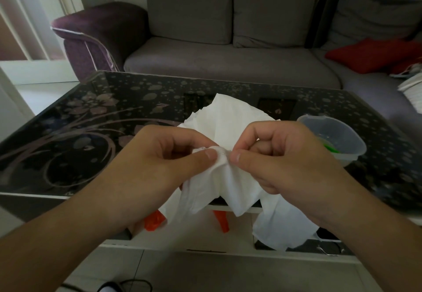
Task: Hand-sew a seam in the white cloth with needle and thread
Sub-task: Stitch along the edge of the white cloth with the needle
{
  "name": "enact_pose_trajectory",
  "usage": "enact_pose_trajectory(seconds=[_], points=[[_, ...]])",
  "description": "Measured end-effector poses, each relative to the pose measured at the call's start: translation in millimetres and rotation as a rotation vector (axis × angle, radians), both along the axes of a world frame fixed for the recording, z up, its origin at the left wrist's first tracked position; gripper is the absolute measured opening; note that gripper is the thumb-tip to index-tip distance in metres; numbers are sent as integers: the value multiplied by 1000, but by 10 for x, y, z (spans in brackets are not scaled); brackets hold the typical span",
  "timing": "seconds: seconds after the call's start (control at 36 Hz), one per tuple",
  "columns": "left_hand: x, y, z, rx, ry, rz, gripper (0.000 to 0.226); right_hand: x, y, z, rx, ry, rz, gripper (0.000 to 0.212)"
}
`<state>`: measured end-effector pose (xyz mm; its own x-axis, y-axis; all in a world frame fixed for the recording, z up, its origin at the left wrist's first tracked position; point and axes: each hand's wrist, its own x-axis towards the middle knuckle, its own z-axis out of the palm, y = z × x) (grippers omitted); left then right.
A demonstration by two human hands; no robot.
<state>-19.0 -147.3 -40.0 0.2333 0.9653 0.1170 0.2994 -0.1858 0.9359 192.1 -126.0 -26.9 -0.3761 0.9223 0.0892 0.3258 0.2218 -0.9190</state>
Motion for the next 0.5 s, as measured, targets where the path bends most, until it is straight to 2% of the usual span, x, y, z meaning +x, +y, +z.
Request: enact_pose_trajectory(seconds=[0.22,0.36,0.5], points=[[11,0,2,6,12,0,19,-23,-15,25,17,-87,-41,4],[8,-2,2,29,23,-18,19,-30,-35,68,-24,-92,14,24],[17,-3,0,53,31,-30,17,-34,-35,78,-83,-90,38,20]])
